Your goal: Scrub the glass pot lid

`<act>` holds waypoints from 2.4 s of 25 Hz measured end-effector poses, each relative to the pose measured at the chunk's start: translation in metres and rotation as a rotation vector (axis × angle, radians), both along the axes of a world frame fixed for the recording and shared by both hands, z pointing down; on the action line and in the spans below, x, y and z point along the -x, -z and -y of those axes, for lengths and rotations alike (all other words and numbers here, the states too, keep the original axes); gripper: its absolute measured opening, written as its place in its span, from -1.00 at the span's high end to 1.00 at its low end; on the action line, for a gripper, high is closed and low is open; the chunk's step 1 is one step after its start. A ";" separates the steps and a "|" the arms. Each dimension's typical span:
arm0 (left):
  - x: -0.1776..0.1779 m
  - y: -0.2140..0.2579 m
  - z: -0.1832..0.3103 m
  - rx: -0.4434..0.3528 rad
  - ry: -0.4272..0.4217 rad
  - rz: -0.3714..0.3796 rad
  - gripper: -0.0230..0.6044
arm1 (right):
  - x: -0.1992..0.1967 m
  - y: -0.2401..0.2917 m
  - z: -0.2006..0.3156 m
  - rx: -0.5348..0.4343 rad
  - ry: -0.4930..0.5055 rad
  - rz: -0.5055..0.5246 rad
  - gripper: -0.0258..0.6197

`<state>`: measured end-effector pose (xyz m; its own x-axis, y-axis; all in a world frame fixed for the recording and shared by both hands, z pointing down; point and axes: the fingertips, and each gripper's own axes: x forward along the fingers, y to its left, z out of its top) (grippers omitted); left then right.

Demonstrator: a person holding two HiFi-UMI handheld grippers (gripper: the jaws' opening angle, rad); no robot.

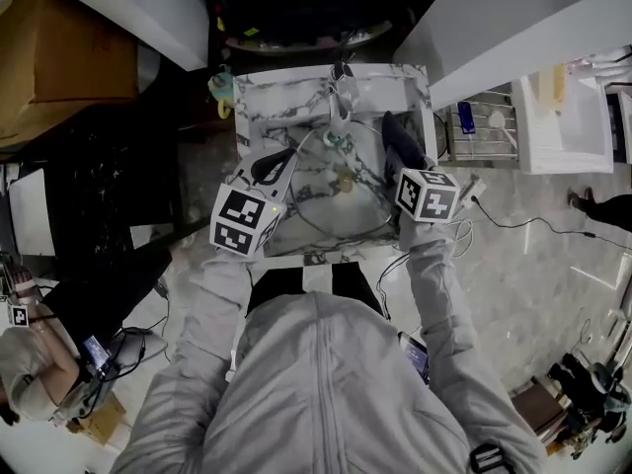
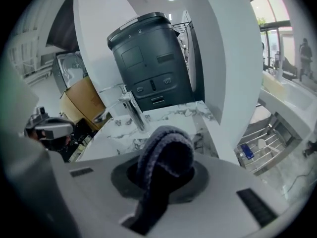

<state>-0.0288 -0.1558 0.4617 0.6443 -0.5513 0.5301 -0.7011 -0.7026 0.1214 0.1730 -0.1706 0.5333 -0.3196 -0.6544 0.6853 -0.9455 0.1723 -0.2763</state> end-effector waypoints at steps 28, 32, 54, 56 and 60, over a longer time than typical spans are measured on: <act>0.018 -0.034 -0.016 0.081 0.023 -0.003 0.84 | 0.020 -0.118 0.021 0.120 0.076 -0.193 0.73; 0.019 -0.035 -0.018 0.089 0.037 -0.015 0.84 | 0.034 -0.125 0.024 0.137 0.096 -0.192 0.73; 0.030 -0.041 -0.025 0.100 0.043 -0.015 0.84 | 0.109 -0.137 0.026 0.190 0.273 -0.130 0.73; 0.031 -0.041 -0.025 0.097 0.045 -0.015 0.84 | 0.115 -0.138 0.025 0.187 0.299 -0.136 0.73; 0.034 -0.040 -0.028 0.098 0.043 -0.015 0.84 | 0.124 -0.138 0.021 0.203 0.314 -0.141 0.73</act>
